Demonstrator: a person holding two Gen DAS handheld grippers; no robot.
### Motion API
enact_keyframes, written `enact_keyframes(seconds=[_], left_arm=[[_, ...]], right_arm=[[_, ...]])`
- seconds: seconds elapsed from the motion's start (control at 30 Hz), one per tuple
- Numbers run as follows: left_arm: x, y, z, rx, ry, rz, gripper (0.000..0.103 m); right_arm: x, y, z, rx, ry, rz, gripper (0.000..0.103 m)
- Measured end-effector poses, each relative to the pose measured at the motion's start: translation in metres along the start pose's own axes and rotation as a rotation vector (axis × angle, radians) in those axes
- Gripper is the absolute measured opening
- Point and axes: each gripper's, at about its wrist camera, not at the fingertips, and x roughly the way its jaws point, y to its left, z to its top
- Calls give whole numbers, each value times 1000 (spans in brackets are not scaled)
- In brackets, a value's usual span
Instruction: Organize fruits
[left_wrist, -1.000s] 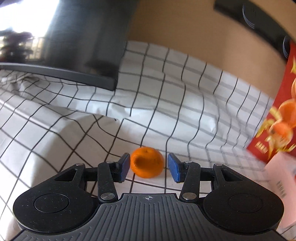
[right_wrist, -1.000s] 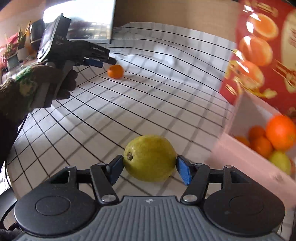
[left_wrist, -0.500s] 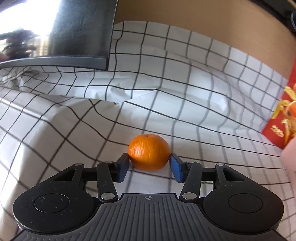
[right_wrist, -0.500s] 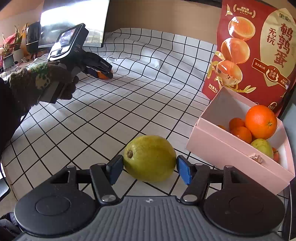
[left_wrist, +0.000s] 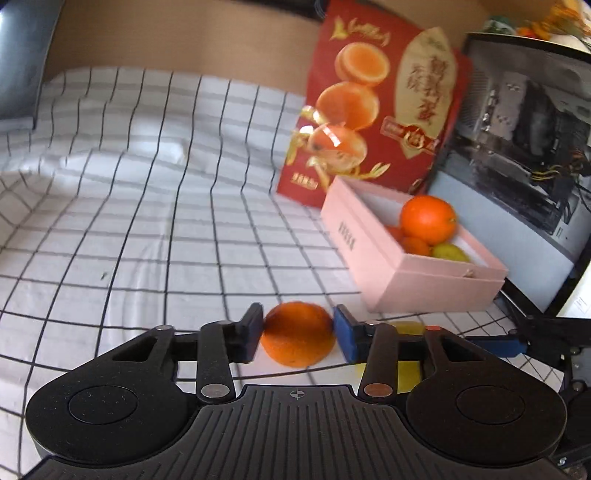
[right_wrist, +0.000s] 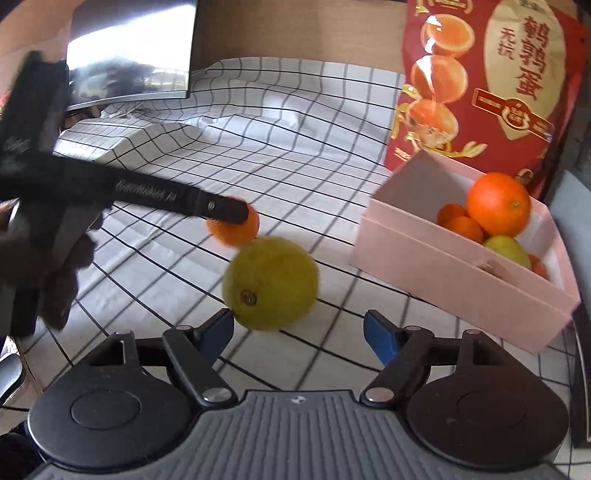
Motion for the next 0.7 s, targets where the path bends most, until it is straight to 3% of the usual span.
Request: enact_keyframes(seconds=[0.07,0.23,0.33,0.5,0.7], left_arm=[[-1,-6,-2,7,-20,4,37],[3,0,2,-25,-15,-1,37],[4,-1,3,-26,-12,-3,38],[-4,1,1,-5,-30,27,37],[-13,29,6,-86,-37,60,37]], right_arm=[[-3,-5,-6,5,-2,-25,78],[-1,-26,-23,47,37,-73,79],[-1,-41,-29,130,43,-43,85],[-1,-42,-33,138,34,-67,87],[-12,-44,-24,177,14,-2,87]])
